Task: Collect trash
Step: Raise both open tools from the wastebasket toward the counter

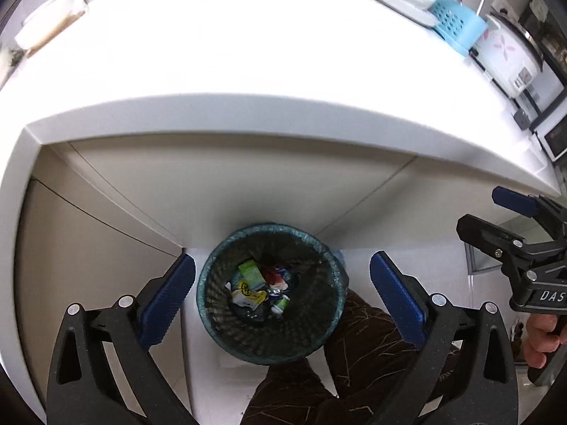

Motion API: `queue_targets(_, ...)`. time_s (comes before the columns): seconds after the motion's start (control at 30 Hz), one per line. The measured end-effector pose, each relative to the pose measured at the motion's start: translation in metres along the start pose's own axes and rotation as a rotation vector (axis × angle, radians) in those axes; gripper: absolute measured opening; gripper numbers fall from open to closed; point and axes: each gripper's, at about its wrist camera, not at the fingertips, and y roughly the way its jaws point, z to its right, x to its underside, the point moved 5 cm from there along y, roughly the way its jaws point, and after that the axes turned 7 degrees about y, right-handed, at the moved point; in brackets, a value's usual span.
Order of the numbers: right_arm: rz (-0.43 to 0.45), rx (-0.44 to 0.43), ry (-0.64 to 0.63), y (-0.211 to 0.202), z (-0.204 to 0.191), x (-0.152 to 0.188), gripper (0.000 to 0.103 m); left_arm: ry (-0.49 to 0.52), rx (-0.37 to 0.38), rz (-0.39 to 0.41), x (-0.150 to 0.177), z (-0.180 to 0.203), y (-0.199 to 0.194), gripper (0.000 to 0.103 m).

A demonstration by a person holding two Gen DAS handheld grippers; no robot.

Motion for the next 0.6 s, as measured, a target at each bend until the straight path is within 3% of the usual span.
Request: queue_targets(0.6,0.079,-0.008,-0.028,-0.07,-0.007,-0.055,0.095,-0.057,-0.025,0.101,-0.047,-0.008,-0.068,0.096)
